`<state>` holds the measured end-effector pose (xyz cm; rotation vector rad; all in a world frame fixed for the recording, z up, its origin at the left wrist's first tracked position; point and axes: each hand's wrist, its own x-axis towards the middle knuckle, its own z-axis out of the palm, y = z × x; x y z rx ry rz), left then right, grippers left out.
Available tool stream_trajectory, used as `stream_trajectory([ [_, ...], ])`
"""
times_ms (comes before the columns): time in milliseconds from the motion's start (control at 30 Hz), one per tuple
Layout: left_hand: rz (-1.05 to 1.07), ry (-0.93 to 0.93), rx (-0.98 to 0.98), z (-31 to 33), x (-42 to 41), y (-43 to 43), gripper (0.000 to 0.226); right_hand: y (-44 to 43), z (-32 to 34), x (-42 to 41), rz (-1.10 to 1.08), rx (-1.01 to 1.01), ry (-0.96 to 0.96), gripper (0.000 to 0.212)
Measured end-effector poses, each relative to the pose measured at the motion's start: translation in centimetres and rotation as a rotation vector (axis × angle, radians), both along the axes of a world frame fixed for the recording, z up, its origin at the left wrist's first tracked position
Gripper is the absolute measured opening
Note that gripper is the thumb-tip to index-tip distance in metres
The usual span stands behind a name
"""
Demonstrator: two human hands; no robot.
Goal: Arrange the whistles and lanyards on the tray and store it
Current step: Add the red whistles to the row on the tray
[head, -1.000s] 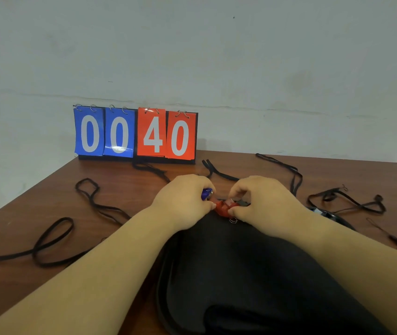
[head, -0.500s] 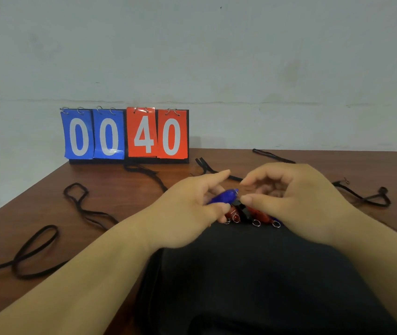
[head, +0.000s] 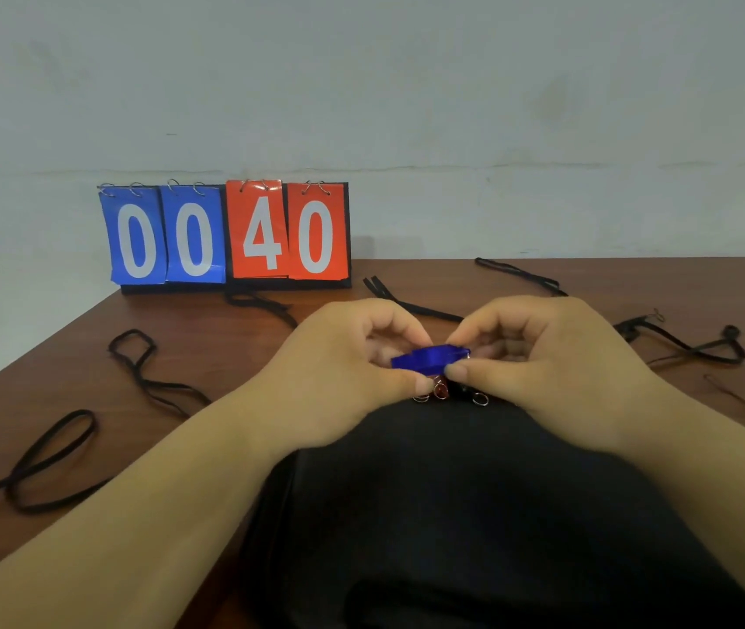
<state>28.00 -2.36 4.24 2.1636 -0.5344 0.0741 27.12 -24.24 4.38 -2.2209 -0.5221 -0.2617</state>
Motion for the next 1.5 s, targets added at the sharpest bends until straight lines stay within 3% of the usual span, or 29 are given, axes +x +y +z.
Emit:
stream_trajectory([
  [367, 0.041, 0.013, 0.078, 0.3, 0.6, 0.6, 0.026, 0.3, -1.0, 0.2, -0.038, -0.022, 0.053, 0.012],
  [667, 0.002, 0.218, 0.398, -0.1, 0.8, 0.6, 0.024, 1.9, -2.3, -0.3, -0.023, -0.262, 0.190, 0.011],
  [867, 0.005, 0.199, 0.496, -0.3, 1.2, 0.9, 0.025, 3.2, -2.1, -0.4, -0.039, -0.366, 0.165, 0.016],
  [1033, 0.034, 0.168, 0.522, -0.5, 1.9, 1.6, 0.024, 4.6, -2.2, 0.1, -0.078, -0.450, 0.158, 0.032],
  [1300, 0.078, 0.114, 0.596, -0.3, 2.9, 2.6, 0.026, 7.1, -1.9, 0.6, -0.133, -0.531, 0.130, 0.019],
  [1500, 0.110, 0.083, 0.598, -0.6, 3.5, 3.0, 0.028, 8.2, -1.4, 2.4, -0.166, -0.645, 0.155, 0.023],
])
